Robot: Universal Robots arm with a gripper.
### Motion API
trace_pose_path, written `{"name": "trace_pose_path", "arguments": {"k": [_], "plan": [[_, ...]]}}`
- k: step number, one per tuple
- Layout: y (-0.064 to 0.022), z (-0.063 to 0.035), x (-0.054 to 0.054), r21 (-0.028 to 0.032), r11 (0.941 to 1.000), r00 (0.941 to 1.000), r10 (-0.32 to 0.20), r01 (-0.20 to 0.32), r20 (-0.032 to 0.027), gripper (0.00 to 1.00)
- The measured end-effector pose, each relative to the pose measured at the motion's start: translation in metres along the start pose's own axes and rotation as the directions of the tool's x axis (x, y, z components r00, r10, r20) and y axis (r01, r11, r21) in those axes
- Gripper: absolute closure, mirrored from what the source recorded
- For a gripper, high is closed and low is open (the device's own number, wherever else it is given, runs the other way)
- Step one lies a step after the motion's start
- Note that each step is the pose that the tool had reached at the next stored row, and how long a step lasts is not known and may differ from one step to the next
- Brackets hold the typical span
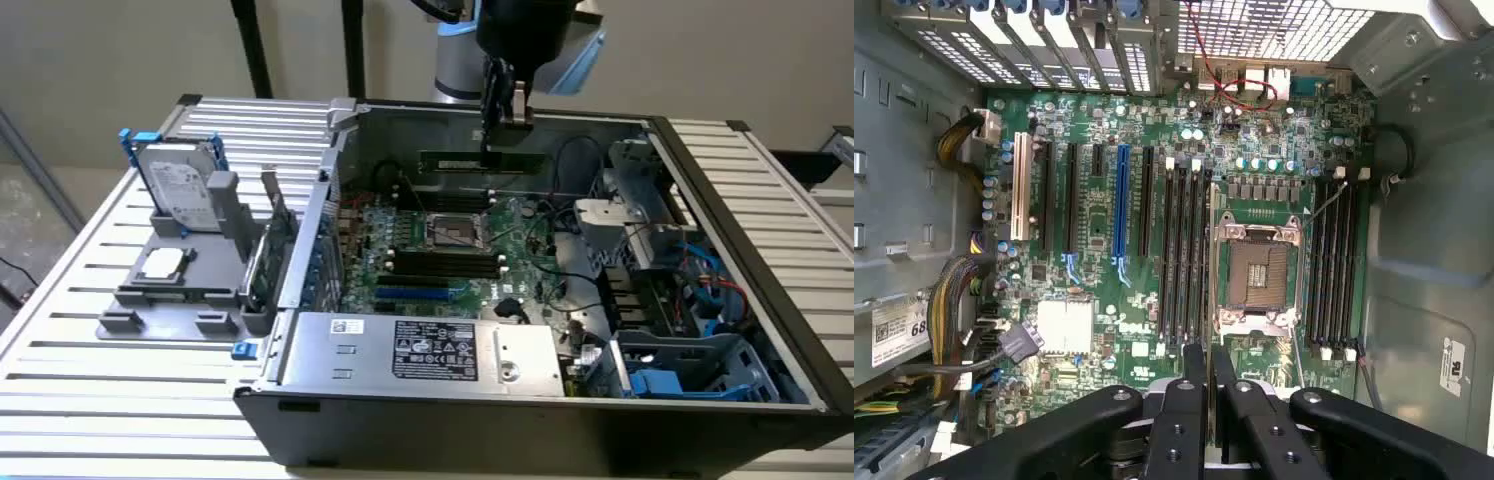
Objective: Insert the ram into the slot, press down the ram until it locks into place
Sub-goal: 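Insert the ram into the slot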
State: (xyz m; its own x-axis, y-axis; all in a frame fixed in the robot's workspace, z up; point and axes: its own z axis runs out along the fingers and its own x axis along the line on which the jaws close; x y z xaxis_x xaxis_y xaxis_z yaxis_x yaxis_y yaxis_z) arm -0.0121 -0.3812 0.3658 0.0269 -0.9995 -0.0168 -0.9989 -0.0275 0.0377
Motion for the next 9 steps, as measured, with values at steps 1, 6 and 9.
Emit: {"name": "trace_pose_path", "arguments": {"k": [1,6,9], "plan": [[0.0000,0.0000,0.0000,0.0000,1.0000,1.0000,0.000,0.000,0.0000,0.86],[0.0000,0.0000,0.0000,0.0000,1.0000,1.0000,0.000,0.000,0.0000,0.86],[0.0000,0.0000,0.0000,0.0000,1.0000,1.0000,0.000,0.000,0.0000,0.86]]}}
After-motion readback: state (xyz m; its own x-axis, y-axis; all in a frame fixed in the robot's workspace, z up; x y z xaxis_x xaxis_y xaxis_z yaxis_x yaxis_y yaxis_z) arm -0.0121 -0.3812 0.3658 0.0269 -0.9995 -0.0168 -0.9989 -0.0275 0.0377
